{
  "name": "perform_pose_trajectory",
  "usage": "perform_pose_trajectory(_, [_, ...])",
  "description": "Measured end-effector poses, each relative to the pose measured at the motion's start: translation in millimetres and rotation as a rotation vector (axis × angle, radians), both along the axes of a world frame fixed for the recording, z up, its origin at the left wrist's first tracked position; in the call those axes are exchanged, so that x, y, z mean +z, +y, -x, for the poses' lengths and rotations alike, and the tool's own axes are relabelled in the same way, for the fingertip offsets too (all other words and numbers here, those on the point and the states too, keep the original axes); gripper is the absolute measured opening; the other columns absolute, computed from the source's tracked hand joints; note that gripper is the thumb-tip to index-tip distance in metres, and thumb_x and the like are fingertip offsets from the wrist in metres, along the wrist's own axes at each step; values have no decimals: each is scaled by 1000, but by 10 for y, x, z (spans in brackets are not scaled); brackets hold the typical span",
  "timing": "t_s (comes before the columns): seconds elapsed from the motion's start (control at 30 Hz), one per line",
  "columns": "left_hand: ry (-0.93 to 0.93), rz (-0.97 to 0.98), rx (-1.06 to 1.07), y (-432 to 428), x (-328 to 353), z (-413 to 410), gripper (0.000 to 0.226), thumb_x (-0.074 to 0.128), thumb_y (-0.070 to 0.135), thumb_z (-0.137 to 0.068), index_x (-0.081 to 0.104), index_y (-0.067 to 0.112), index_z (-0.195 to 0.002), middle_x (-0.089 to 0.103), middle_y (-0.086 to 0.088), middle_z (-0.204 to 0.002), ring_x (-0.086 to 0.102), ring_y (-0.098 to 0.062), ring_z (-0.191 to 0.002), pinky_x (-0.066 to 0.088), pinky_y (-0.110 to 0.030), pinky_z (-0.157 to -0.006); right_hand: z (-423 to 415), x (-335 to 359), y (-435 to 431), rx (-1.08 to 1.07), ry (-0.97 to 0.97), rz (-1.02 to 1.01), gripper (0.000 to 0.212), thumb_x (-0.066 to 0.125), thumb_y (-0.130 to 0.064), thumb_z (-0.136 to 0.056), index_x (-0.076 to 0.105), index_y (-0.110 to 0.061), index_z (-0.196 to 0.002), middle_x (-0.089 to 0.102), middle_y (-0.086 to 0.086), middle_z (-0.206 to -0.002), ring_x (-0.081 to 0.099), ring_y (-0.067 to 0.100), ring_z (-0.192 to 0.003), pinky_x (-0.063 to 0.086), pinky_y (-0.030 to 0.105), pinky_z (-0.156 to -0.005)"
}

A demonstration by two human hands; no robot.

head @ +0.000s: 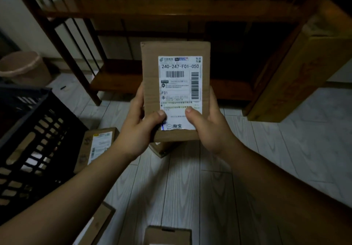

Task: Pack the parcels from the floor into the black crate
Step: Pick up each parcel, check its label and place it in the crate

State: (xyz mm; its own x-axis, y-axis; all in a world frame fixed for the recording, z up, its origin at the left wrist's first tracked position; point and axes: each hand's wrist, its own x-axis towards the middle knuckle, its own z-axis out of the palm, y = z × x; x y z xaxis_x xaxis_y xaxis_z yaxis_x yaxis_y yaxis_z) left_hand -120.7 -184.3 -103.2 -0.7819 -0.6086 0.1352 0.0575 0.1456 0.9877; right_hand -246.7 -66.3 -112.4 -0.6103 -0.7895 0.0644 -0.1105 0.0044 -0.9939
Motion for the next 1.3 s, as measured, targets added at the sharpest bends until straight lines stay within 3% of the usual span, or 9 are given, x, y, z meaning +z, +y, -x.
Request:
perform_pose_trajectory(0.1, [-5, -21, 17, 11, 299, -103, 78, 63, 31, -73, 30, 24, -143, 56, -7, -129, 57, -26, -118, 51, -45, -92, -62, 287, -17, 39, -17, 25, 51, 59, -30, -85, 38, -46, -129, 55, -7, -129, 61, 7, -110, 55, 27, -85])
perform_pose_trajectory(0.27, [-46, -108, 48, 196, 1125, -481, 65, 65, 30, -70, 44, 43, -130, 63, 3, -124, 61, -17, -113, 53, -25, -83, -438, 1151, 163, 96, -102, -29, 44, 53, -24, -84, 43, -53, -115, 58, -15, -121, 60, -4, -107, 51, 12, -75])
perform_pose_trajectory(0.4, [-89, -242, 89, 272, 2297, -722, 63, 65, 16, -74, 44, 33, -131, 66, 2, -119, 64, -19, -109, 56, -30, -82, -634, 2395, 219, 106, -121, -86, 44, 49, -24, -86, 42, -53, -118, 58, -28, -117, 57, -4, -113, 50, 14, -83])
perform_pose_trajectory(0.53, [-162, -306, 102, 368, 3751, -1085, 84, 76, 34, -64, 40, 22, -139, 64, -4, -123, 60, -26, -115, 50, -49, -93, -994, 3870, 362, 91, -134, -144, 46, 49, -29, -87, 36, -57, -122, 56, -20, -127, 56, 0, -116, 50, 19, -89])
perform_pose_trajectory(0.73, [-197, -319, 117, 818, 5364, -1906, 81, 70, 39, -65, 38, 35, -139, 63, 4, -124, 61, -16, -113, 54, -35, -90, -1818, 5490, 780, 122, -232, -160, 43, 45, -15, -97, 39, -52, -117, 58, -26, -111, 60, -11, -98, 48, 6, -67])
perform_pose_trajectory(0.87, [-166, -341, 231, 1198, 5857, -2391, 73, 76, 36, -59, 46, 48, -125, 67, 6, -117, 65, -16, -107, 55, -31, -82, -2242, 5945, 1026, 189, -240, -170, 47, 43, -15, -100, 34, -48, -132, 57, -23, -119, 60, -1, -106, 50, 10, -74])
perform_pose_trajectory(1.03, [-130, -353, 376, 1432, 6258, -2932, 69, 81, 35, -55, 50, 52, -114, 68, 1, -114, 68, -22, -99, 54, -50, -84, -2734, 6340, 1149, 250, -89, -237, 39, 42, -34, -100, 30, -53, -131, 54, -22, -120, 56, 0, -110, 48, 23, -89])
perform_pose_trajectory(1.17, [-131, -281, 409, 1319, 6516, -3375, 88, 76, 47, -48, 45, 39, -130, 65, 1, -119, 68, -17, -100, 55, -39, -84, -3082, 6565, 1070, 289, -8, -247, 48, 45, -39, -98, 23, -51, -139, 50, -22, -126, 52, 4, -116, 42, 27, -94])
perform_pose_trajectory(1.3, [-117, -272, 407, 993, 6716, -3838, 88, 81, 35, -57, 41, 33, -135, 66, 1, -115, 70, -16, -94, 56, -35, -79, -3482, 6673, 703, 309, -34, -161, 44, 55, -36, -93, 33, -64, -119, 54, -21, -127, 54, 5, -116, 48, 39, -99])
